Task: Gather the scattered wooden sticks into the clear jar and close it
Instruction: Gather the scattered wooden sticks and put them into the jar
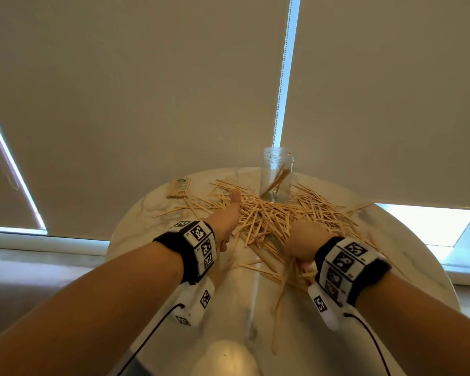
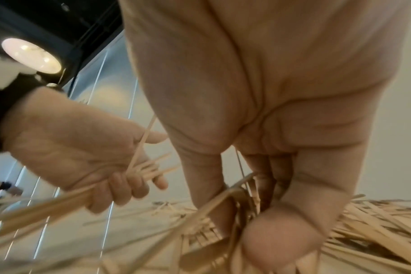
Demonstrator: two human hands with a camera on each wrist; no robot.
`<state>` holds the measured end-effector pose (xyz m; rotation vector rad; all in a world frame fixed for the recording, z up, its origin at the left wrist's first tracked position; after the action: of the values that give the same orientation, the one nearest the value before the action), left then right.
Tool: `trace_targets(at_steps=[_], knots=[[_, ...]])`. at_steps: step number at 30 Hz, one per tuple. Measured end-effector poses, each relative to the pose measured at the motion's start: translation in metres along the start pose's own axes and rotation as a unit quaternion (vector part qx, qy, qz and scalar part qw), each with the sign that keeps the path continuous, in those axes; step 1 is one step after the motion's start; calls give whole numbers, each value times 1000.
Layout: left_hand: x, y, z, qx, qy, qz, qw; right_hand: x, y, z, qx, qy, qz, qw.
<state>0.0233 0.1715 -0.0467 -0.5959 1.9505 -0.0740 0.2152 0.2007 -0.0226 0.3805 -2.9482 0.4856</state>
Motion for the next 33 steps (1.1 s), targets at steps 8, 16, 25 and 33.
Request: trace_targets(at_steps=[8,16,25,33], knots=[[-7,7,16,41,-46,30,998,-16,-8,-15,3,250,2,968],[-10,20,28,36,-120,51,991,-7,-18,-27,-39,327,-50,943],[-39,17,42,97,-206,82,970,55,-16,-26,-67,223,-209,950],[-12,73,11,-56,-177,88,979,56,-6,-29,-128,234,-216,939]])
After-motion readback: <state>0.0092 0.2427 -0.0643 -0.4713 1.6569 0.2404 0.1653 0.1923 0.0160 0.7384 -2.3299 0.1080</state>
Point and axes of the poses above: each hand's wrist, its own y-axis towards the middle knuckle, its own z-axis out of the palm, x = y × z, the point moved 10 cm from there along y, towards the middle knuckle, and after that the axes turned 1 degree about -z, right-handed, at the moved point
